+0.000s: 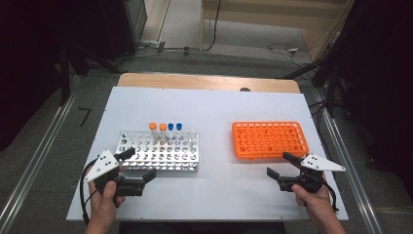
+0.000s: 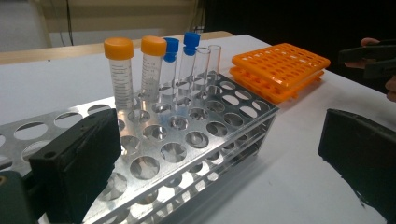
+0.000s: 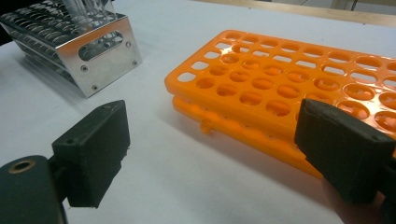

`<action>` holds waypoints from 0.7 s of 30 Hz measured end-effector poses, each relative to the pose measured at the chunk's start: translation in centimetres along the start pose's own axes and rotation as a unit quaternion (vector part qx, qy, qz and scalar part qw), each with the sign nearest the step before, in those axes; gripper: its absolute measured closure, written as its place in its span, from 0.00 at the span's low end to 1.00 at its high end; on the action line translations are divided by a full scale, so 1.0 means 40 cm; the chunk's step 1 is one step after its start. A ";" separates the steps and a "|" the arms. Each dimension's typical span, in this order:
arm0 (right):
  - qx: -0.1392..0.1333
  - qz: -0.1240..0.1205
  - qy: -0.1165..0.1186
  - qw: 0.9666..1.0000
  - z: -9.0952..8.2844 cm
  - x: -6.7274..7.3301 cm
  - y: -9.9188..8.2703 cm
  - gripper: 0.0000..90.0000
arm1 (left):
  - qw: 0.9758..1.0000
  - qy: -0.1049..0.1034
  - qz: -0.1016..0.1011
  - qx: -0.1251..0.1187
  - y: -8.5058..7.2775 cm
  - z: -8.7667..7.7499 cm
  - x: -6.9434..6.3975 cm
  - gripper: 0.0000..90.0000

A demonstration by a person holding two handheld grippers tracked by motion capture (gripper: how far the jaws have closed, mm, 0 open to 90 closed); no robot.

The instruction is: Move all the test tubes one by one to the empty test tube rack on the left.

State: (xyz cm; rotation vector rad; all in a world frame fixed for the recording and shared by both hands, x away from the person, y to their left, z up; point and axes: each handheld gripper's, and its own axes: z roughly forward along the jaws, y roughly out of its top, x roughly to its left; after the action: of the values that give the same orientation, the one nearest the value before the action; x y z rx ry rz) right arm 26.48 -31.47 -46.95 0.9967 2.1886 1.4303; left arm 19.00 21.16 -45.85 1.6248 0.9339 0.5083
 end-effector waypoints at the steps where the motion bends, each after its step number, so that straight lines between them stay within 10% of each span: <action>1: -0.002 0.002 -0.001 1.000 -0.002 -0.003 0.000 0.10 | 1.000 -0.002 0.003 0.001 -0.005 -0.006 0.001 0.00; 21: 0.006 0.003 -0.001 1.000 0.008 -0.023 -0.008 0.09 | 1.000 -0.006 -0.003 0.003 -0.027 -0.014 0.028 0.00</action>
State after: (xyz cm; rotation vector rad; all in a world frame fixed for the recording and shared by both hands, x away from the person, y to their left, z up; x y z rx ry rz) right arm 27.19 -32.02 -47.46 1.0092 2.1978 1.4189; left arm 18.92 22.44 -46.88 1.6277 0.9318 0.4904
